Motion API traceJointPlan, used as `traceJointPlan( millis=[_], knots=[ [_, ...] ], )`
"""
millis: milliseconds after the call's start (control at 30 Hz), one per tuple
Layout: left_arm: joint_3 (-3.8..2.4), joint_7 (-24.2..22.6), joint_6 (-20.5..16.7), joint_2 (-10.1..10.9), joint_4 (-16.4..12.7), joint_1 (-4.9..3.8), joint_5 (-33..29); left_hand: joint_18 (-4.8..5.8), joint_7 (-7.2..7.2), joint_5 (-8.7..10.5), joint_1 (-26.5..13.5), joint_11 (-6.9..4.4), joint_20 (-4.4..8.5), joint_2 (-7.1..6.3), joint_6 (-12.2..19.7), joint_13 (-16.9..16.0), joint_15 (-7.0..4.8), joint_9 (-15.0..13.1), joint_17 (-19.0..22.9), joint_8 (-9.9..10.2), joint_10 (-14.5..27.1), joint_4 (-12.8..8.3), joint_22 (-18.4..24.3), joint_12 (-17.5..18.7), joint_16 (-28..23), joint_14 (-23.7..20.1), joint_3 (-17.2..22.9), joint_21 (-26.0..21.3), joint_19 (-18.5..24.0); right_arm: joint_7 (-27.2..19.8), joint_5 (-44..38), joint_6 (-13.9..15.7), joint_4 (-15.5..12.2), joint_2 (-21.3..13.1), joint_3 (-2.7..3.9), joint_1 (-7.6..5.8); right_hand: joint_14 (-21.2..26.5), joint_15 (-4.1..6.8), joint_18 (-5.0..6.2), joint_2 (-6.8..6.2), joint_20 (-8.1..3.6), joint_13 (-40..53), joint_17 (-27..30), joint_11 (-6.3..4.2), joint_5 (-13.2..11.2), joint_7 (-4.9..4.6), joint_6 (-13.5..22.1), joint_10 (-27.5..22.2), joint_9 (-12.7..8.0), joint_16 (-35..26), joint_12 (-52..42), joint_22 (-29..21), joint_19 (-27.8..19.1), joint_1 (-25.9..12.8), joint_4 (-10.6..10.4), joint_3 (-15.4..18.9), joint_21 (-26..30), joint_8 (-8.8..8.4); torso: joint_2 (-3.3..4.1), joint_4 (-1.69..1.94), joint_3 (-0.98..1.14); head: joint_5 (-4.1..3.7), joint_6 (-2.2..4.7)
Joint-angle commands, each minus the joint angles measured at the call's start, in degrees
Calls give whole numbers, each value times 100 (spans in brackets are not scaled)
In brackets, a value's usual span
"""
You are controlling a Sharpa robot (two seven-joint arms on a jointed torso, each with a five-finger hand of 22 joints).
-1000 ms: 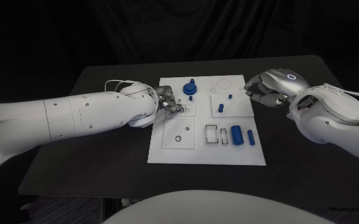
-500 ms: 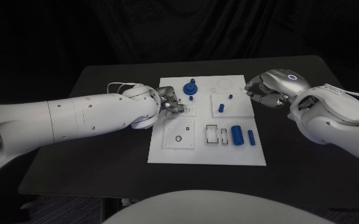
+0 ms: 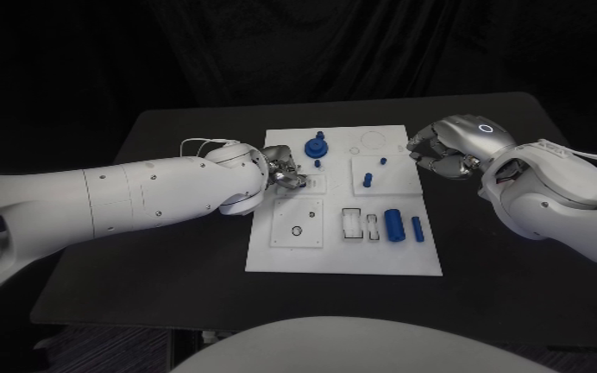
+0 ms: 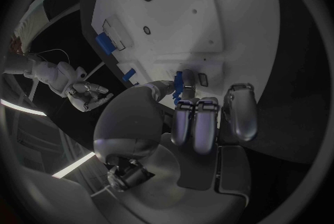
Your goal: Assemble the parts on the task board
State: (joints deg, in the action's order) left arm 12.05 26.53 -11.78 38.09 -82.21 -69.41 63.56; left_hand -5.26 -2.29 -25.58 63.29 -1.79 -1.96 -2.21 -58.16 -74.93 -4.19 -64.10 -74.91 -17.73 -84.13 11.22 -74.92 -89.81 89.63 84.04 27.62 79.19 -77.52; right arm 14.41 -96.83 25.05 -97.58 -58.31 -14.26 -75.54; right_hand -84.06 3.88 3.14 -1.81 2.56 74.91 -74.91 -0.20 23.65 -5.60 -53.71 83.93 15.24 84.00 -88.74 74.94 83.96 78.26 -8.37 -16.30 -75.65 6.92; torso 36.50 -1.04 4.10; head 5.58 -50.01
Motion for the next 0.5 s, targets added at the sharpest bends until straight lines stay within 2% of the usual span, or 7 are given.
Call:
traceJointPlan(
  millis=[33,333,400,500],
  knots=[
    [12,-32,215,-13,19,36,-41,85,51,24,-8,-27,7,45,-3,-1507,-41,-1,-1509,26,-587,-67,-6,-19,37,596,92,-34,26,119,-20,-42,2,0,4,-8,-434,-24,22,11,14,1341,-902,23,31,1,-39,437,5,-19,18,1052,26,44,-7,-27,37,-31,5,1,0,-16,1],
    [12,-45,285,-7,27,50,-41,82,49,154,-69,-23,3,65,-12,-1507,-38,-13,-1509,52,-587,-67,3,-19,37,596,51,-58,38,144,-20,-80,4,0,4,-8,-434,-24,22,11,14,1341,-902,23,31,1,-39,437,5,-19,18,1052,26,44,-7,-27,37,-31,4,3,1,-17,1],
    [12,-58,303,0,23,52,-41,79,47,234,-103,-21,1,66,-11,-1507,-35,-17,-1509,69,-587,-62,13,-19,37,596,20,-75,48,151,-20,-91,4,-2,4,-8,-434,-24,22,11,14,1341,-902,23,31,1,-39,437,5,-19,18,1052,26,44,-7,-27,37,-31,4,3,2,-15,1],
    [12,-96,334,11,16,54,-41,74,35,540,-275,-9,-10,66,-26,-1507,-22,-18,-1509,117,-587,50,30,-19,37,596,-148,-112,66,161,-20,-109,4,-4,4,-8,-432,-22,26,10,13,1330,-896,18,31,9,-39,425,5,-26,28,1048,20,45,-4,-33,53,-33,4,0,-1,-9,1]
  ],
)
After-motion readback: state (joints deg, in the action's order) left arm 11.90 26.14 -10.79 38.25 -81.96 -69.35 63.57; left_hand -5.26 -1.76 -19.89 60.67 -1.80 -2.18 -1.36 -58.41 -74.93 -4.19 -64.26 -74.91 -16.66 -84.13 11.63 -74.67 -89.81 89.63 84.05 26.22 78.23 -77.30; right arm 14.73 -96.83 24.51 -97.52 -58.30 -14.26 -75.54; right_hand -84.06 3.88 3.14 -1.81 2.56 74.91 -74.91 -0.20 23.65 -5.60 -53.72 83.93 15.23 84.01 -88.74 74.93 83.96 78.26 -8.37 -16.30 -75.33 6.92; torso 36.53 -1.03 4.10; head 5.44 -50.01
